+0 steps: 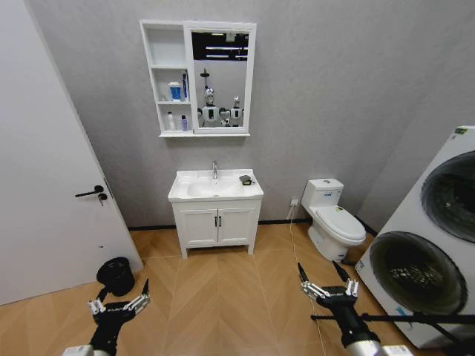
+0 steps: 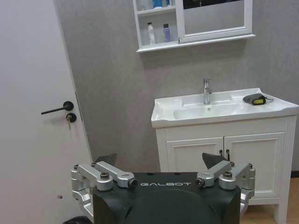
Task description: Move facial cleanser and shampoo from washbasin to cabinet, then wipe washbasin with towel.
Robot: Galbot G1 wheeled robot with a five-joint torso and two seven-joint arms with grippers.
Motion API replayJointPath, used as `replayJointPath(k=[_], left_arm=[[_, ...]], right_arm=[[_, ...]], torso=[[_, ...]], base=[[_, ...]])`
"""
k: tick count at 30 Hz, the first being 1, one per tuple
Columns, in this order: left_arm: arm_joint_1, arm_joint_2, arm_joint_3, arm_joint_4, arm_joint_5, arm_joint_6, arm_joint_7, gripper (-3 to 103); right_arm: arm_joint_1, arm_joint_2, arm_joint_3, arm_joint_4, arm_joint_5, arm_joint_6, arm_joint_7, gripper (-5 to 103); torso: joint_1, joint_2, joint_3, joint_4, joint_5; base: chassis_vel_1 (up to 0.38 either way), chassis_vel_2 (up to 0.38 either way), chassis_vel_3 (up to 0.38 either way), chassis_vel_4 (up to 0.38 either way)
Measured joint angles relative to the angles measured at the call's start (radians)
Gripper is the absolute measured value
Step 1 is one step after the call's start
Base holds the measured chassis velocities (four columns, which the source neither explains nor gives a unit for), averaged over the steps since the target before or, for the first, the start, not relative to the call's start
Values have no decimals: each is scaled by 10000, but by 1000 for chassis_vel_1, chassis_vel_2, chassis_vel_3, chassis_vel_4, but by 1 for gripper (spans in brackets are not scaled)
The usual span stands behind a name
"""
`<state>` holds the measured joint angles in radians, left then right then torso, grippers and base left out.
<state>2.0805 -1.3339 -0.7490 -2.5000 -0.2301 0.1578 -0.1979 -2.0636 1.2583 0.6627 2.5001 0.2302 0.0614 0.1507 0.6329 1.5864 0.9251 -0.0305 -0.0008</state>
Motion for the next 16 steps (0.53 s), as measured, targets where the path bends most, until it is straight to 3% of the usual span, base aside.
replayJointPath(k=[16], left_arm=[[0, 0, 0, 0, 0, 0, 0, 100]], right_arm=[[0, 0, 0, 0, 0, 0, 0, 100]], torso=[[2, -1, 0, 0, 1]], base=[[0, 0, 0, 0]])
